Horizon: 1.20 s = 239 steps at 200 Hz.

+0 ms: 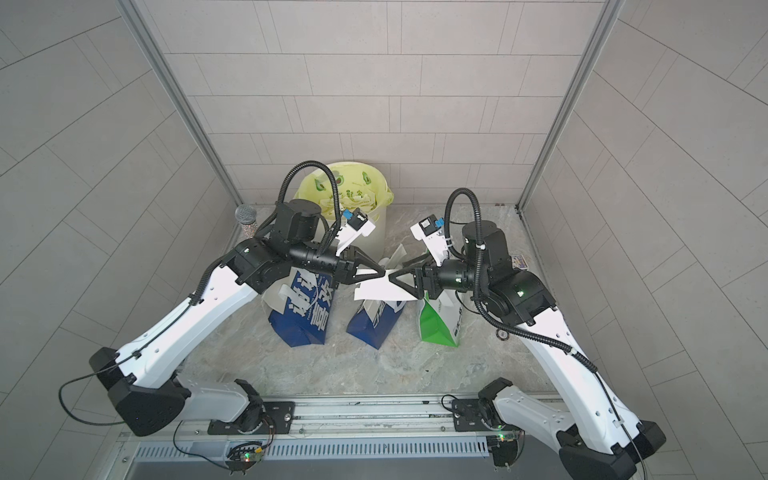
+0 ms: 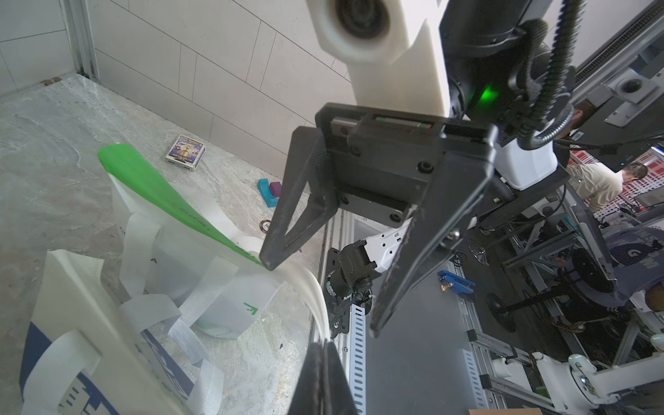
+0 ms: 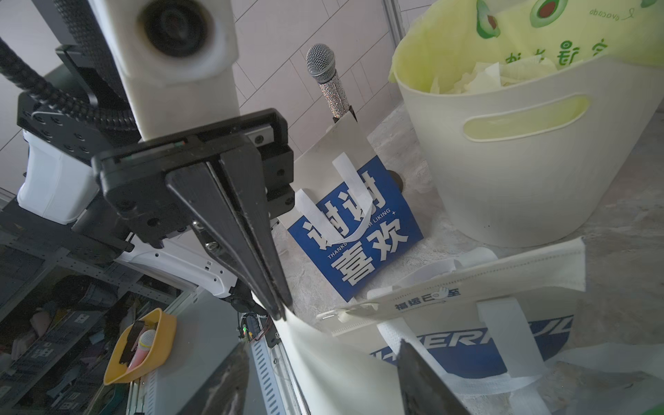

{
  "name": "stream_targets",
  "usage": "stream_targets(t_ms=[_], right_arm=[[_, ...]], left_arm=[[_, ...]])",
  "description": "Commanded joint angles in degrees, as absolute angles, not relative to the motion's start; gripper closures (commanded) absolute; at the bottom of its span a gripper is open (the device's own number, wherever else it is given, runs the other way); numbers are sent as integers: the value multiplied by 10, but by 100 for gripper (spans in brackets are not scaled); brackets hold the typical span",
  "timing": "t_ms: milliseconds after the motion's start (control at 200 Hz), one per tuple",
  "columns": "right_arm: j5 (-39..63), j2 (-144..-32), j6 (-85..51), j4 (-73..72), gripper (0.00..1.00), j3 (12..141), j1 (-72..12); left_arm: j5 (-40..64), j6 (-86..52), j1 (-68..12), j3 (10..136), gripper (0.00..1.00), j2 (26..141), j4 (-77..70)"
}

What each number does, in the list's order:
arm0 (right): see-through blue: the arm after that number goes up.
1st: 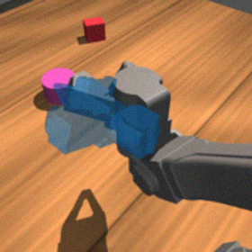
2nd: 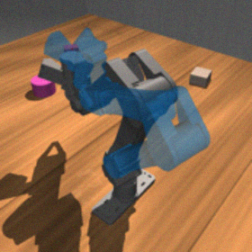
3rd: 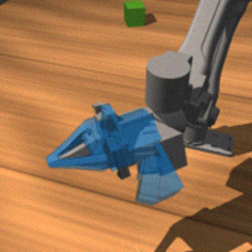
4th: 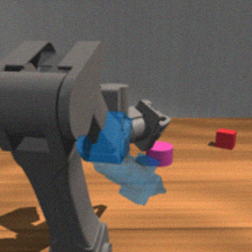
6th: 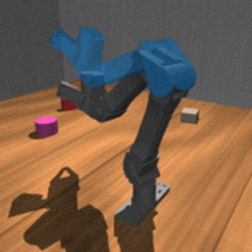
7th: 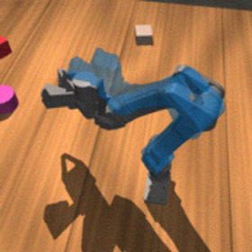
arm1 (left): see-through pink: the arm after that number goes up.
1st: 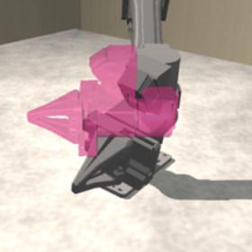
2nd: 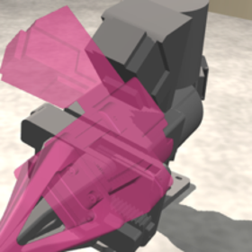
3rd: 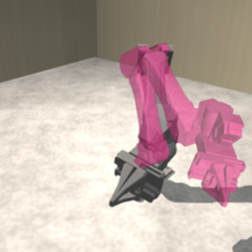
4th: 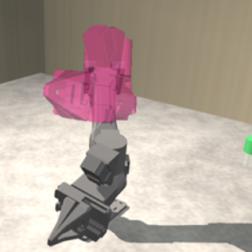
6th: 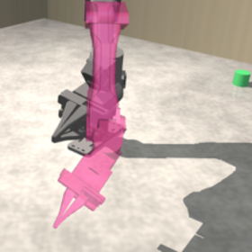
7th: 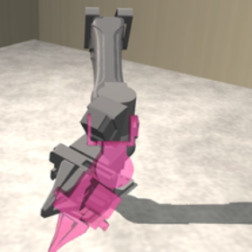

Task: Shred takeout receipts and throw away
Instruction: Shred the takeout receipt.

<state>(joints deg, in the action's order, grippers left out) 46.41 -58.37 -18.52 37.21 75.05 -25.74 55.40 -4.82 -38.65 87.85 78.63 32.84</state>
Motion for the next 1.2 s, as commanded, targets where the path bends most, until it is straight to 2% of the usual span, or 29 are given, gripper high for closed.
stream_targets(t_ms=[0, 120, 250, 480, 550, 786, 941, 1081, 1191], right_arm=[[463, -570, -160, 362, 32, 761, -259], [434, -563, -138, 375, 23, 768, -259], [420, -555, -127, 370, 21, 771, -259], [518, -568, -177, 335, 22, 753, -260], [543, -566, -205, 303, 29, 744, -259], [546, -565, -231, 268, 70, 730, -261], [546, -569, -238, 255, 82, 727, -263], [547, -571, -241, 244, 100, 725, -265], [536, -566, -232, 245, 100, 727, -266]], left_arm=[[585, -24, -388, 881, 100, 763, 315], [596, -25, -388, 877, 100, 760, 309], [610, -26, -388, 872, 100, 756, 303], [619, -37, -388, 866, 100, 754, 286], [614, -40, -388, 865, 100, 753, 283], [610, -52, -388, 864, 100, 754, 270], [609, -63, -388, 863, 100, 754, 261], [583, -77, -388, 860, 100, 754, 251], [516, -89, -388, 863, 100, 755, 269]])
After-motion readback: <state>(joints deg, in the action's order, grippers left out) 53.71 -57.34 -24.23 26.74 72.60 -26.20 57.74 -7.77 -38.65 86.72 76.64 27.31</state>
